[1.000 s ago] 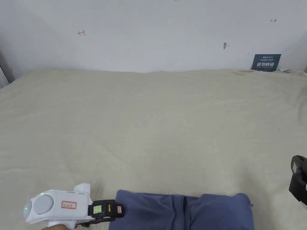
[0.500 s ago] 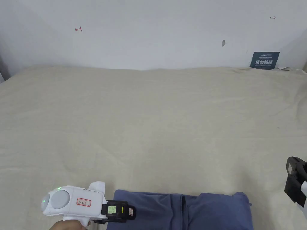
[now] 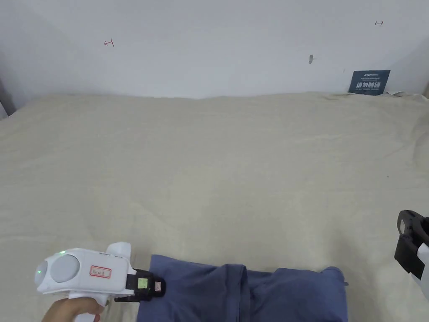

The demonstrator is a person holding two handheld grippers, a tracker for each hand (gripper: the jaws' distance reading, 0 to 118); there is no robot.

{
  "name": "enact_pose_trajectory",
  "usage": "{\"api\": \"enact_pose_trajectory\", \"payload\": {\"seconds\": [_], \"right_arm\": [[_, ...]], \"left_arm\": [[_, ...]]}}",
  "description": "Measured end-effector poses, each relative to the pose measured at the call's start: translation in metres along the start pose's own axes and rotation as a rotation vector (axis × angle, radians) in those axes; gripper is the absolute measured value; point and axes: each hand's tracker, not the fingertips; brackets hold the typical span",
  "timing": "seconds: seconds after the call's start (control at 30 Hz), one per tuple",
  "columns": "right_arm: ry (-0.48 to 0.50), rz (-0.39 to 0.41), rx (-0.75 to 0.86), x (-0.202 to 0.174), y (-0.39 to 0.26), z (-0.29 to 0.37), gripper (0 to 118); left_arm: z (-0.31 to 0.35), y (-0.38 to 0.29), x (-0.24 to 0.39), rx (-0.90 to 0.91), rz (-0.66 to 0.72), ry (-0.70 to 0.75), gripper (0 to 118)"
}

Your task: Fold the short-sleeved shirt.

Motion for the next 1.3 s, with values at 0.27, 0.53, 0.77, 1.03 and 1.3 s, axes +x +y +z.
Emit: {"api": "enact_pose_trajectory", "payload": {"seconds": [0.27,0.53,0.77,1.03,1.3], "right_arm": [[0.023,-0.008,0.015,-0.003,0.0,-0.003,0],[0.043,-0.011,0.009,-0.005,-0.003,-0.002,0],[0.034,-0.026,0.015,0.004,-0.002,0.007,0],[0.01,-0.043,0.016,0.026,-0.007,0.013,0],[-0.025,-0.059,0.019,0.047,-0.014,0.018,0]], "left_arm": [[0.073,0.015,-0.032,0.037,0.008,0.156,4],[0.079,0.024,-0.014,0.033,0.04,0.227,4],[0.028,0.038,0.07,-0.042,-0.094,0.138,4],[-0.056,0.031,0.155,-0.144,-0.204,0.055,4],[-0.137,0.007,0.202,-0.287,-0.333,0.103,4]]}}
